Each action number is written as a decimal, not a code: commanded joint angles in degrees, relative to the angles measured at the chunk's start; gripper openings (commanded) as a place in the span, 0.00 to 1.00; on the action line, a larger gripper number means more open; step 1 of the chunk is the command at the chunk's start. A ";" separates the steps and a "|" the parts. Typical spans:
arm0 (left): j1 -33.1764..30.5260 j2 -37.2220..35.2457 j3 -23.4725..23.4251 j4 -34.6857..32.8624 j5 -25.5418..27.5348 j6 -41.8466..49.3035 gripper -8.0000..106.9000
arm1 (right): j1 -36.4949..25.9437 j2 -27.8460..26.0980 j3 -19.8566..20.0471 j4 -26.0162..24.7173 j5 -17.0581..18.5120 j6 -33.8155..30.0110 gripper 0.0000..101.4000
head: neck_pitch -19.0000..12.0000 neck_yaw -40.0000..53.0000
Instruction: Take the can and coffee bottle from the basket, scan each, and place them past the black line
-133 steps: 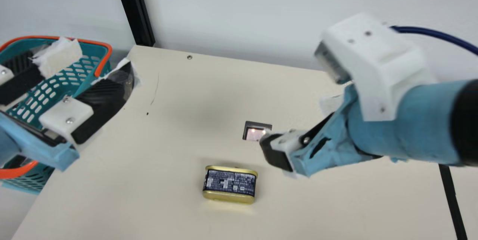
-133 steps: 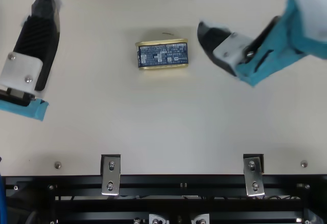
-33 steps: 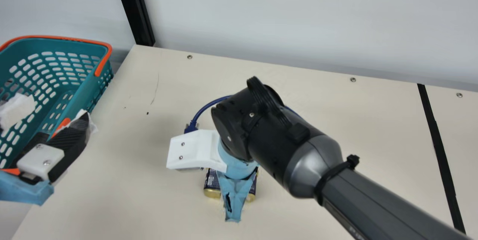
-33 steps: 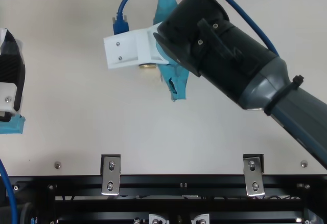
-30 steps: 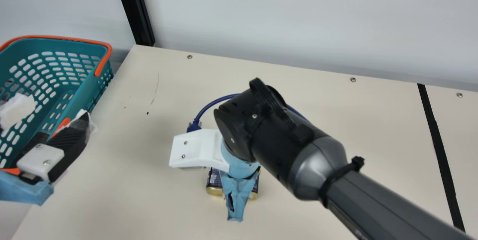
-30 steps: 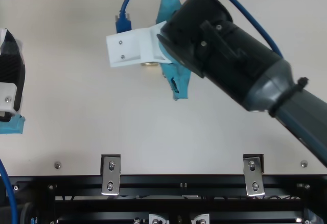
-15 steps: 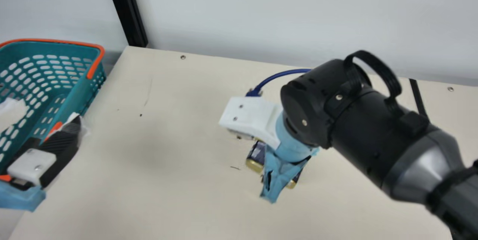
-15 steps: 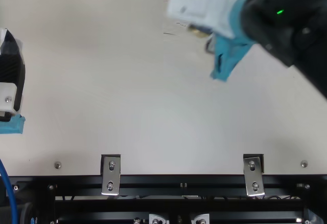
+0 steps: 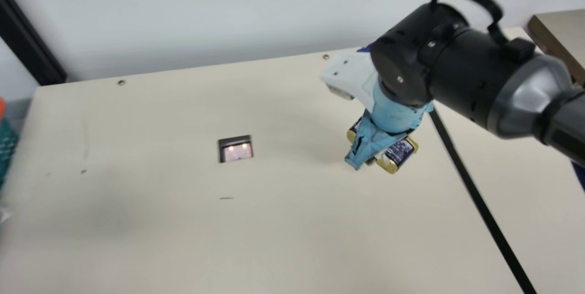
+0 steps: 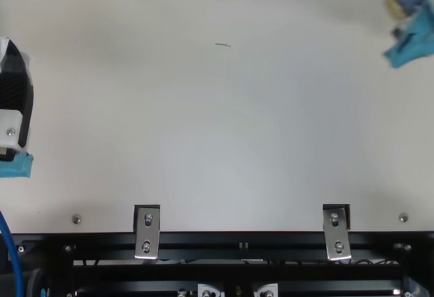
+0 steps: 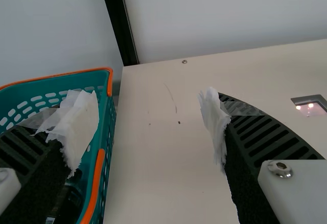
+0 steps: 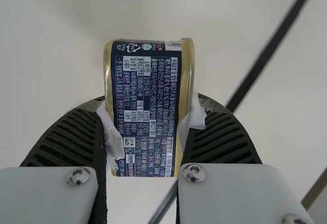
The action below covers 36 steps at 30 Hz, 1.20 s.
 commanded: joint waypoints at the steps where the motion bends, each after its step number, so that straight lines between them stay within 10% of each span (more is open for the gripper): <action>1: 0.00 0.00 0.00 0.00 0.00 0.00 0.85 | -6.58 -1.08 1.58 -0.59 -0.28 -0.07 0.00 | 0.07 -2.57; 20: 0.00 0.00 0.00 0.00 0.00 0.00 0.85 | -44.53 -0.27 5.77 -4.06 -4.17 -5.22 0.00 | -0.47 -19.99; 36: 0.00 0.00 0.00 0.00 0.00 0.00 0.85 | -58.46 4.40 6.32 -1.74 -6.22 -4.97 0.00 | -0.47 -19.99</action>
